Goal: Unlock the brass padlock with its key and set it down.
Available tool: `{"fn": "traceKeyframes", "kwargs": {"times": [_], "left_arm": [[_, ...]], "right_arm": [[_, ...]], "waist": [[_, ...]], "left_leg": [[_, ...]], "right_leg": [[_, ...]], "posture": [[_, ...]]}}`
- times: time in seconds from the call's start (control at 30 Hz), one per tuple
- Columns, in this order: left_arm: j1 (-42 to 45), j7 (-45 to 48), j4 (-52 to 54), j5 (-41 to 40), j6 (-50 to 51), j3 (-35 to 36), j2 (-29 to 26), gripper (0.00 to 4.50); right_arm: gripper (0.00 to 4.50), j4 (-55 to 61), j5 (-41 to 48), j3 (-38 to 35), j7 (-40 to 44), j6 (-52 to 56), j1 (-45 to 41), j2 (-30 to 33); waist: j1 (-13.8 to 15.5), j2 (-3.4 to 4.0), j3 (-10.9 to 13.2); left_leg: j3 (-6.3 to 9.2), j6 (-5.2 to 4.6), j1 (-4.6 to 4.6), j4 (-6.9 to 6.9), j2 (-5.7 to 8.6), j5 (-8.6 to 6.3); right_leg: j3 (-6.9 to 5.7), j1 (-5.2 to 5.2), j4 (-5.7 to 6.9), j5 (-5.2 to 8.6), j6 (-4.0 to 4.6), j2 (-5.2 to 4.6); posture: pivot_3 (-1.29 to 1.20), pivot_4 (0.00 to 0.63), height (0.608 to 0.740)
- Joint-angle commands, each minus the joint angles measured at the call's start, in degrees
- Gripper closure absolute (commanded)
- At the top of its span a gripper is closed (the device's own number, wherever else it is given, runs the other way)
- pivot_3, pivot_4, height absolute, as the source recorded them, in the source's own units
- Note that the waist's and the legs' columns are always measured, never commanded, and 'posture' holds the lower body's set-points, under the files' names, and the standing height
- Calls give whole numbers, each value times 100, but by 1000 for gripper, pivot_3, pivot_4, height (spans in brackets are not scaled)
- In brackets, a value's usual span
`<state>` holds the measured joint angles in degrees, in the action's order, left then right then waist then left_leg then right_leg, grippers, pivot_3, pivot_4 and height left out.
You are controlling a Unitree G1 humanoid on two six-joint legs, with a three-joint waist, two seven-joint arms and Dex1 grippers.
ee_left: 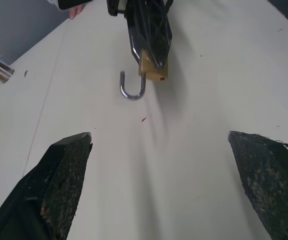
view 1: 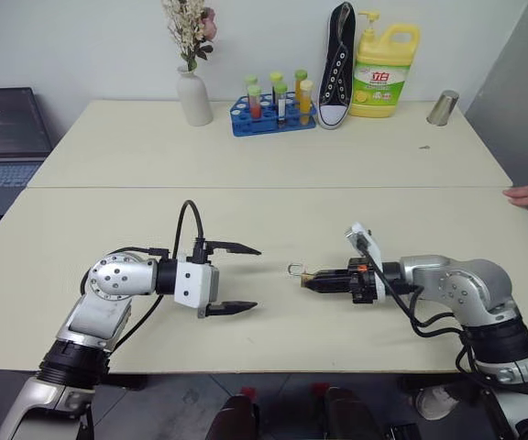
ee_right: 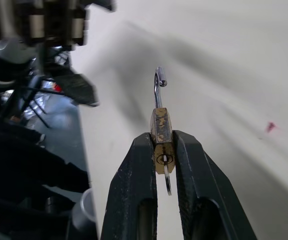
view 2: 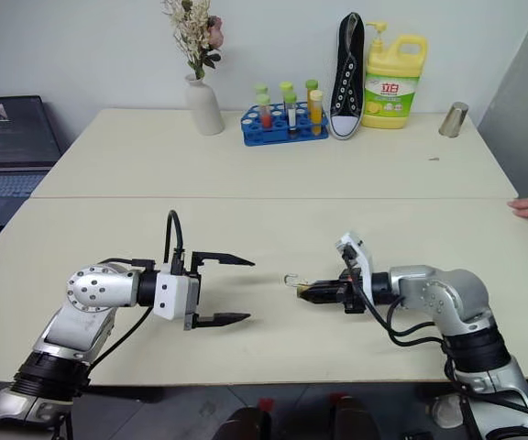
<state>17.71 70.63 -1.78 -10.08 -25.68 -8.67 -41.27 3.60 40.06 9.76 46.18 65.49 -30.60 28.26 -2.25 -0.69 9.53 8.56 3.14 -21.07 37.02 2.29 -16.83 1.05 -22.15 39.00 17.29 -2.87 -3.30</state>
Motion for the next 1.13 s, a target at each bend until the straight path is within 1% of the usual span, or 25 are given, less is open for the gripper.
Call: {"fn": "traceKeyframes", "kwargs": {"times": [0.03,0.13,0.2,0.23,0.37,0.5,0.53,0.57,0.63,0.73,0.9,0.97,1.13], "left_arm": [[-12,-66,184,-18,-60,-7,-1,0],[-34,-87,223,-95,84,-26,26,0],[-75,-78,289,-165,256,-63,54,0],[-91,-94,313,-179,320,-65,72,0],[-165,-201,505,-327,808,-16,149,0],[-270,-269,733,-372,1653,-27,46,0],[-293,-274,743,-254,1665,-52,3,0],[-313,-277,763,-170,1659,-67,-30,0],[-389,-396,816,-53,1758,-33,-74,0],[-413,-641,848,124,2075,38,-113,0],[-290,-555,700,4,2155,130,-182,0],[-243,-528,640,-9,2150,139,-193,0],[-96,-433,616,-178,2327,138,-85,0]], "right_arm": [[4337,-377,-295,125,-31,-159,-226,-80],[4337,-575,-427,150,3,-194,-337,-122],[3615,-704,-618,235,5,-307,-397,-85],[3381,-755,-713,261,-6,-355,-417,-71],[1925,-619,-917,276,76,-506,-361,117],[516,37,-1285,376,312,-1102,-14,800],[217,194,-1326,314,364,-1249,63,951],[22,297,-1341,269,401,-1341,117,1044],[22,664,-1397,145,537,-1626,313,1352],[22,1630,-1457,-395,617,-2250,1027,1871],[22,2495,-1334,-962,508,-2535,1905,2093],[22,2722,-1459,-1099,551,-2838,2238,2187],[22,2823,-1495,-1244,583,-3133,2547,2246]], "waist": [[-4,0,0],[-6,1,1],[-6,1,1],[-7,1,0],[-10,1,0],[39,1,0],[44,1,0],[42,1,0],[39,2,1],[51,3,2],[40,2,2],[42,2,2],[45,2,2]], "left_leg": [[3,0,0,0,-1,0],[6,0,-2,0,1,0],[6,1,-2,1,1,0],[6,1,-1,0,1,0],[8,0,-1,0,0,0],[12,-1,-1,3,2,0],[11,-1,-1,3,4,-1],[10,-1,-1,3,4,-1],[6,-1,-1,2,3,-1],[8,-1,-5,-1,1,-1],[-3,-1,2,-1,-3,-1],[-10,-1,3,0,-4,-1],[-20,-1,4,1,-4,-1]], "right_leg": [[-3,0,0,0,0,2],[-3,-1,0,0,0,1],[-2,-1,-1,0,0,1],[-2,-1,-1,0,0,1],[-3,0,0,0,0,2],[-7,5,-2,0,0,1],[-7,6,-3,0,-1,0],[-7,6,-3,0,0,-1],[-6,5,-4,0,-1,-1],[-9,1,-4,0,-1,1],[-5,9,-4,1,-1,3],[-7,11,-4,1,-1,4],[-6,14,-3,1,-1,4]], "posture": [[0,150,740],[0,150,740],[0,150,740],[0,150,740],[0,150,740],[0,150,740],[0,150,740],[0,150,740],[0,150,740],[0,150,740],[0,150,740],[0,150,740],[0,150,740]]}}
